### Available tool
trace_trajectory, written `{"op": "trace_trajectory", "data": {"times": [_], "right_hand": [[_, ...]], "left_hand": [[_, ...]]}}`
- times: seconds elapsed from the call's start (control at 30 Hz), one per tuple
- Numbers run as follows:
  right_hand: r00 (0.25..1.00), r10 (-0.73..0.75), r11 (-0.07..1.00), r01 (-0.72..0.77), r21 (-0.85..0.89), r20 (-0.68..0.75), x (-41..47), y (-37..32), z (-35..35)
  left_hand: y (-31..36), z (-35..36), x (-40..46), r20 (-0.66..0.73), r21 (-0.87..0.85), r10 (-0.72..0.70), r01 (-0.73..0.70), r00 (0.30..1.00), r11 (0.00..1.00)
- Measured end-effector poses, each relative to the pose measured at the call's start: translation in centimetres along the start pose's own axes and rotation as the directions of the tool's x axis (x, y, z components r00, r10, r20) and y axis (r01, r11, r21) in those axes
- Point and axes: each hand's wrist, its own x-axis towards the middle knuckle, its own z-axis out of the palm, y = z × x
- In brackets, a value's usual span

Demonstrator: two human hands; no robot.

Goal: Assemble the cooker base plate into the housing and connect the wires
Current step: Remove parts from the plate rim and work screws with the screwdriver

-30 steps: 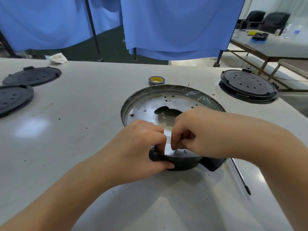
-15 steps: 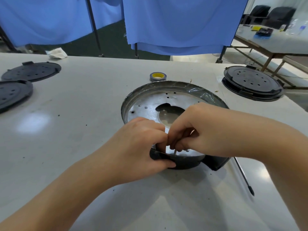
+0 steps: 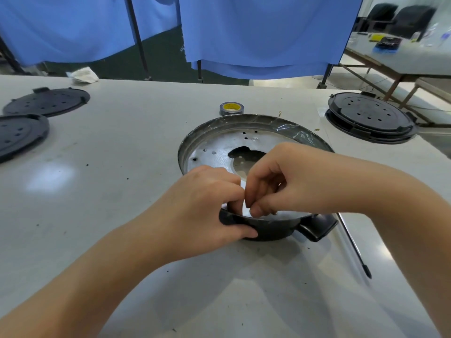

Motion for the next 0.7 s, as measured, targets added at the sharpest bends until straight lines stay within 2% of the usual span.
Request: {"op": "trace_trajectory", "data": {"times": [0.27,0.53,0.7], "right_hand": [[1.000,-0.009,0.999,0.008,-0.050,-0.023,0.08,-0.17,0.16],[0.999,0.050,0.993,-0.050,-0.103,0.000,0.09,-0.09,0.20],[0.997,0.081,0.969,-0.078,-0.232,0.003,0.20,-0.05,0.74]], "left_hand": [[-0.06,0.03,0.08,0.005,-0.018,-0.035,0.035,0.999,0.999],[0.04,0.02,-0.01,0.024,-0.046,-0.061,0.062,0.998,0.997],[-0.13,-0.02,-0.02,0.012,-0.011,-0.026,0.026,1.000,1.000]]}}
